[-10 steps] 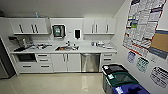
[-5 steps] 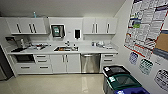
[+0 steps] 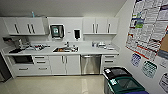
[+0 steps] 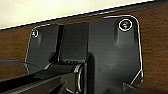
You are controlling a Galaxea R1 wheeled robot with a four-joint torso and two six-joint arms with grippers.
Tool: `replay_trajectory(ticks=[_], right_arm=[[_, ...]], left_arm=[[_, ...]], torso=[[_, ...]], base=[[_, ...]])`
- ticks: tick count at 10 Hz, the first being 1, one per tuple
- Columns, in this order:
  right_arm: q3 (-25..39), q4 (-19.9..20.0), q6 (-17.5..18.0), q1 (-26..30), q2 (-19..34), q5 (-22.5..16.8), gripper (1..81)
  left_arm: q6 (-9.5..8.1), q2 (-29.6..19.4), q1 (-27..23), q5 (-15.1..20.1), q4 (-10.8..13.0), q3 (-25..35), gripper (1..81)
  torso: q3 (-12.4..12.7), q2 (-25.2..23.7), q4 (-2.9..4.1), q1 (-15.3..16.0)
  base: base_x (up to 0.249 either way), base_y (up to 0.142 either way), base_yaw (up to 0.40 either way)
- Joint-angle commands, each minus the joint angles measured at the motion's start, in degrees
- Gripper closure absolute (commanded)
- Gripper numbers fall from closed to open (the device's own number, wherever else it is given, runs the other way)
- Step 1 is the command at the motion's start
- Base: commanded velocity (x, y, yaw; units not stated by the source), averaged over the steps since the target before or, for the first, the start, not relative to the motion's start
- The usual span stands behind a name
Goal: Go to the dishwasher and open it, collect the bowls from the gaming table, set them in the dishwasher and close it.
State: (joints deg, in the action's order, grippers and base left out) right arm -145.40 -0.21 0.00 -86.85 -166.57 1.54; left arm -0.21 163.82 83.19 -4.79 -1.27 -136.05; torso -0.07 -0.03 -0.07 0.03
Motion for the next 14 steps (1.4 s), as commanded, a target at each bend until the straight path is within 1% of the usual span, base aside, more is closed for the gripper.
replay_trajectory(ticks=[1, 2, 9, 14], right_arm=[[0.21, 0.3, 0.0, 2.86, 0.43, -2.94, 1.0], [0.21, 0.3, 0.0, 2.86, 0.43, -2.94, 1.0], [0.21, 0.3, -0.09, 2.77, 0.43, -2.94, 1.0], [0.12, 0.38, -0.09, 2.68, 0.43, -2.94, 1.0]], left_arm=[[-0.05, -0.59, -3.34, 2.59, 0.13, 0.96, 1.0], [0.03, -0.5, -3.34, 2.59, 0.13, 0.96, 1.0], [-0.06, -0.59, -3.34, 2.59, 0.13, 0.96, 1.0], [0.03, -0.59, -3.25, 2.51, 0.13, 0.96, 1.0]], torso=[[0.0, 0.0, 0.0, 0.0], [0.0, 0.0, 0.0, 0.0], [0.0, 0.0, 0.0, 0.02], [0.0, 0.0, 0.0, 0.05]], base=[[0.133, 0.0, 0.0], [0.133, 0.0, 0.0], [0.132, 0.071, 0.0], [0.131, 0.0, 0.0]])
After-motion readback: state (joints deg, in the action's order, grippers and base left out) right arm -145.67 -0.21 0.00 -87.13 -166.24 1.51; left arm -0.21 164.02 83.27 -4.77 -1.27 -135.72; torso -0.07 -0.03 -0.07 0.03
